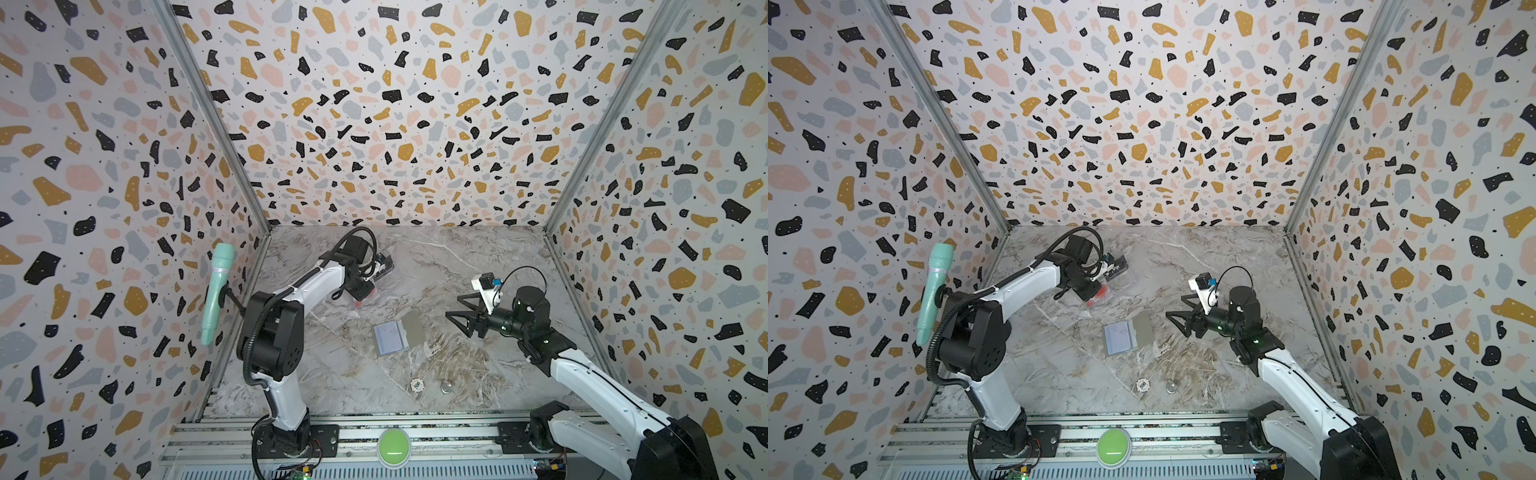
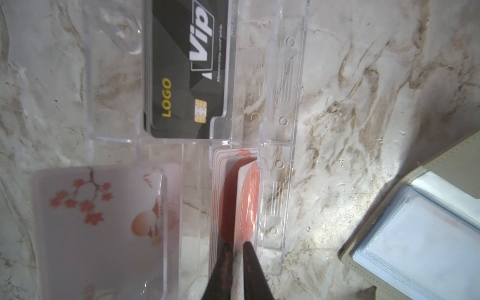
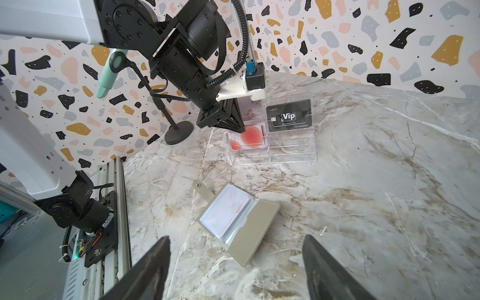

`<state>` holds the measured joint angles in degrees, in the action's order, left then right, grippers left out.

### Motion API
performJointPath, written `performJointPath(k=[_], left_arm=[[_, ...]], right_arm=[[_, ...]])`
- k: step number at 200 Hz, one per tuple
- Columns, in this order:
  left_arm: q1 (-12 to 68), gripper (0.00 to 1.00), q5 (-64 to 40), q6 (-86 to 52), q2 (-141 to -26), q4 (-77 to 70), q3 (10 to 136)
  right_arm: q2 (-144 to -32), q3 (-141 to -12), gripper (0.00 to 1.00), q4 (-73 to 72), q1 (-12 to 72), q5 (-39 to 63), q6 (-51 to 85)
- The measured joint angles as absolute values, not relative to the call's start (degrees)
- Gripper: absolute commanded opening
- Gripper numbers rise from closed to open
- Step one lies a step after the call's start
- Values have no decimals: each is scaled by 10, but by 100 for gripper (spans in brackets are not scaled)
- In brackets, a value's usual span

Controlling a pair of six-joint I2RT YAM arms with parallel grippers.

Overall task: Take the credit cards out of the card holder
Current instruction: Place the credit card in the storage box, then flip over the card slot in the card holder.

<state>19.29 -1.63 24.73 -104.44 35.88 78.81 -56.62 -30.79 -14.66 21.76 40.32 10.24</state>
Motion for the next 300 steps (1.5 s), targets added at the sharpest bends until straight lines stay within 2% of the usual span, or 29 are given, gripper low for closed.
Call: performJointPath(k=[57,122,171,217,248,300], left_arm=[[193,24,-24,235,-1013,359,788],[193,24,-39,164,-942,345,771],[193,25,-102,43,-822,262,613],[230,24,-138,-60,-777,184,470],[272,19,-138,-127,-740,113,380],[274,11,-130,-208,-719,-11,263]], right_arm=[[-577,-308,80,-145,217,403,102],[-601,-316,79,-122,226,364,102],[-654,-372,79,-60,295,259,85],[-732,-428,75,-33,354,194,81],[-791,-464,74,-30,400,163,96],[-889,-521,71,-32,476,128,135]])
